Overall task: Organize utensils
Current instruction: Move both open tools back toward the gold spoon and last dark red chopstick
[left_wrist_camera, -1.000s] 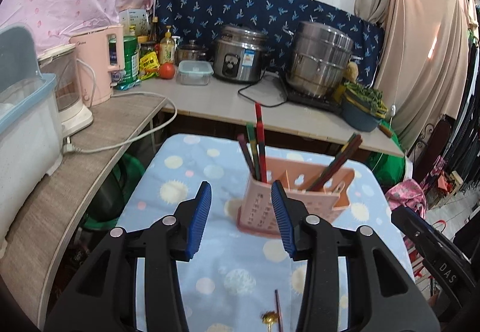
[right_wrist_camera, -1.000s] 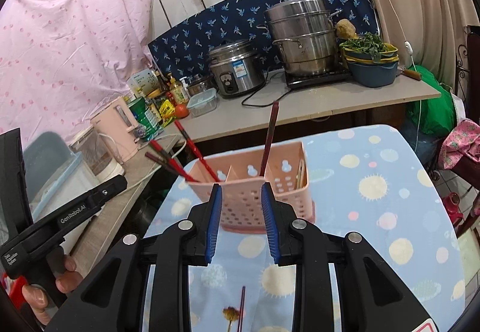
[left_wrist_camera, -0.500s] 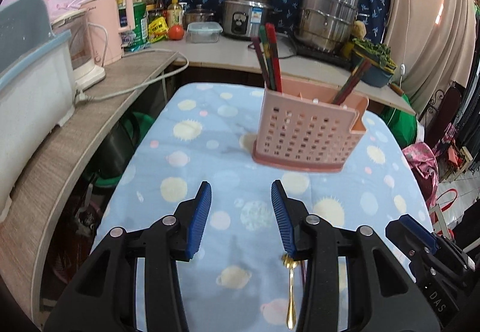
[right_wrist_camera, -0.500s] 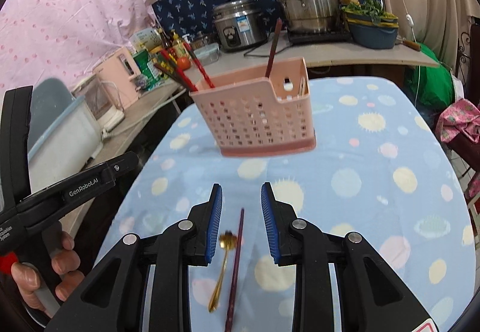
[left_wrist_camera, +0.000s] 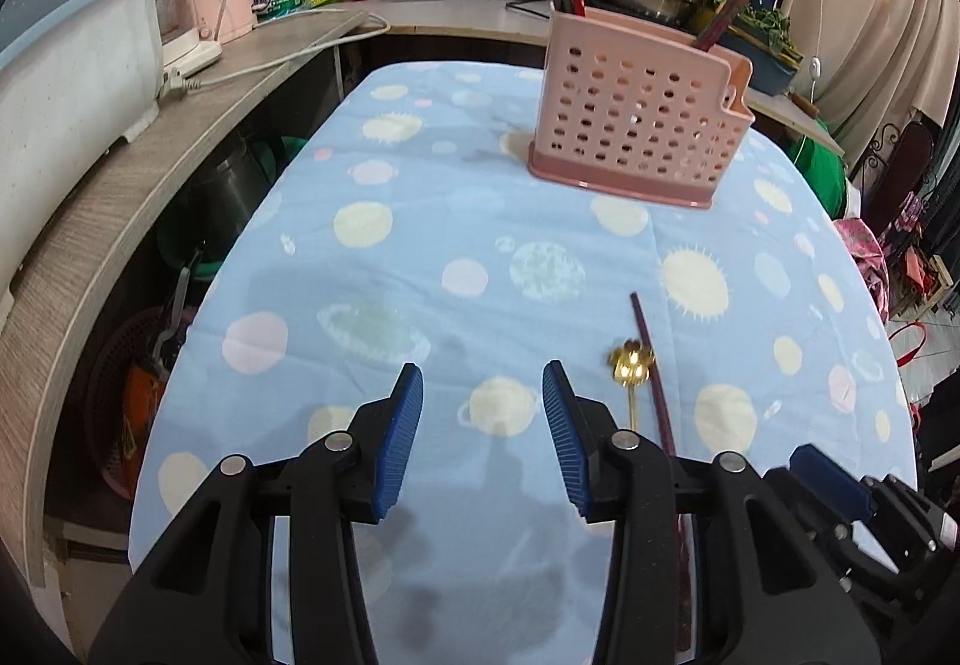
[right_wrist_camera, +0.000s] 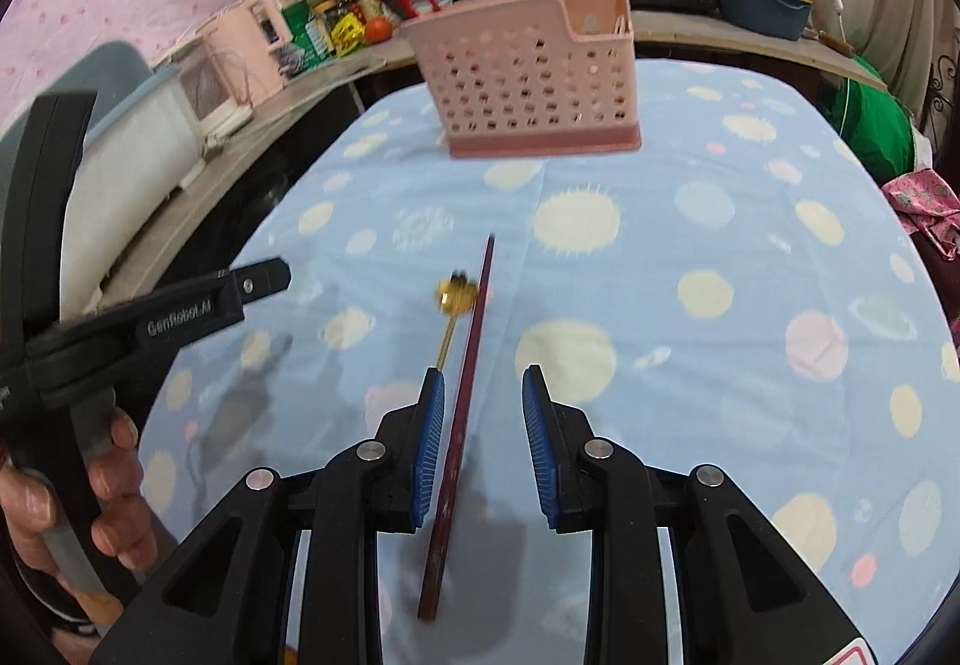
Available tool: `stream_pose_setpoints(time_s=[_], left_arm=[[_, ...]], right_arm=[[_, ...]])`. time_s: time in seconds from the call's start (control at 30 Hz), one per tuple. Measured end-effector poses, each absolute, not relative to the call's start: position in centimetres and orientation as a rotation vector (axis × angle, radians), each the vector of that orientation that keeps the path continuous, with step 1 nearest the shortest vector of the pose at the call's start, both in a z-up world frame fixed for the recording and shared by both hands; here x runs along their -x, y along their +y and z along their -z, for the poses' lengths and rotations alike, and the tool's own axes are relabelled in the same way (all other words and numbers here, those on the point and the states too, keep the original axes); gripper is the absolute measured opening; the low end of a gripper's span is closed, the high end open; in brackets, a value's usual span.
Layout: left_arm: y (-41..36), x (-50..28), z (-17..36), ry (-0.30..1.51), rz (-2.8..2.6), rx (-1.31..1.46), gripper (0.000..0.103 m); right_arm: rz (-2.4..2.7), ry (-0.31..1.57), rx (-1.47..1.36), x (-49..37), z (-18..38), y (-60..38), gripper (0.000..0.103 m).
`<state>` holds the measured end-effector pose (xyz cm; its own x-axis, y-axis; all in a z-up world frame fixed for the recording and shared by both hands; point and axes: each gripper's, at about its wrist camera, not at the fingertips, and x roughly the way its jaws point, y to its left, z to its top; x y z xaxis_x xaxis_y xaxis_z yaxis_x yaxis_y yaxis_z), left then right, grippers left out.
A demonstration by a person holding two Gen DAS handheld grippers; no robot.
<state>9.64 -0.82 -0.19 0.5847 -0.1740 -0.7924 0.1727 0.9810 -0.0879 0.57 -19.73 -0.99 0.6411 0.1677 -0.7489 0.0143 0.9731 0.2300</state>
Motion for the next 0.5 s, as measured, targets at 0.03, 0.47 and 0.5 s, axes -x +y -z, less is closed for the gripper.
stream_pose_setpoints(time_s=[0.03,0.47,0.5], left_arm=[[-0.8,-9.4,0.5,0.931,0.201,0.000,0.040],[0.0,-6.8,2.6,0.986,0.198,-0.013,0.040],[0.0,-6.7,2.8,0.989,0.199,-0.013,0.040]], right_arm=[[-0.092,0.884,-0.220,-0.3,1.4,-19.5,0.027],[-0.143,0.978,-0.186,2.5,4.7,-17.0,0.027],[-0.144,0.981,-0.184,2.6,4.7,-16.9,0.027]])
